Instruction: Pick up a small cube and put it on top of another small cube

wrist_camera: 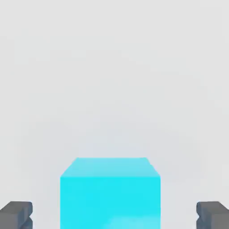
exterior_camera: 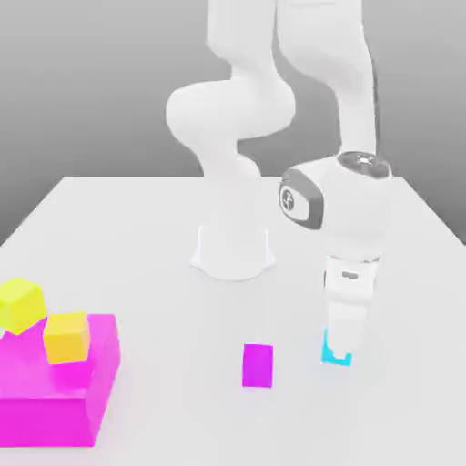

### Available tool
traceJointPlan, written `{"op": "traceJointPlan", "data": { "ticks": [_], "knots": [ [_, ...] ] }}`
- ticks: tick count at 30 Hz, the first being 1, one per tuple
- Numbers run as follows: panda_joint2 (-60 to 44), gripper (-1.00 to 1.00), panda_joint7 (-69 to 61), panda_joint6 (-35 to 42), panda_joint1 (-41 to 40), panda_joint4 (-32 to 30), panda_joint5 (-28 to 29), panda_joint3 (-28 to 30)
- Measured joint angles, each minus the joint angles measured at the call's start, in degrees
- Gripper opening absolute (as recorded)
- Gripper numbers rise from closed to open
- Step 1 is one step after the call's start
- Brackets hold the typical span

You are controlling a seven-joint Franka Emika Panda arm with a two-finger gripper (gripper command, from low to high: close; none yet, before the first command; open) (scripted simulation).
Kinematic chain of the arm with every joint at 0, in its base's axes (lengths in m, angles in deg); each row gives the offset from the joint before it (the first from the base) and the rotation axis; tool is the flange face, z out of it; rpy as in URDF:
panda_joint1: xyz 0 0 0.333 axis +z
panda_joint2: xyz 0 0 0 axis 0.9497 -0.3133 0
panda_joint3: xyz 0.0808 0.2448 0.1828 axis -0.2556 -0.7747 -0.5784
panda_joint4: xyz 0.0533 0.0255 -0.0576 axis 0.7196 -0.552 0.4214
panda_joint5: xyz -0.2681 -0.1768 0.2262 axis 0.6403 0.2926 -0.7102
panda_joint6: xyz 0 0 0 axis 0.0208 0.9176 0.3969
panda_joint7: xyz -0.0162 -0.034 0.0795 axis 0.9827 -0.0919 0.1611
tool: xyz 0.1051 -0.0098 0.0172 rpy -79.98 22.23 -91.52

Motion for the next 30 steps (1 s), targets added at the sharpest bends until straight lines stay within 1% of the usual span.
{"op": "traceJointPlan", "data": {
  "ticks": [7,14,16,18,20,30],
  "knots": [
    [0.1,-1.0,0.2,0.2,0.0,0.0,0.2,0.0],
    [13.3,-1.0,-1.7,10.9,-0.9,-2.5,-2.4,-1.6],
    [16.3,-1.0,-0.3,14.4,-0.8,-1.9,-2.5,0.3],
    [17.9,-1.0,3.5,18.2,-7.3,0.4,-1.8,3.2],
    [19.1,-1.0,7.8,22.1,-12.2,3.1,-1.1,5.7],
    [24.7,-1.0,27.4,39.2,-31.3,15.1,2.0,19.6]
  ]
}}
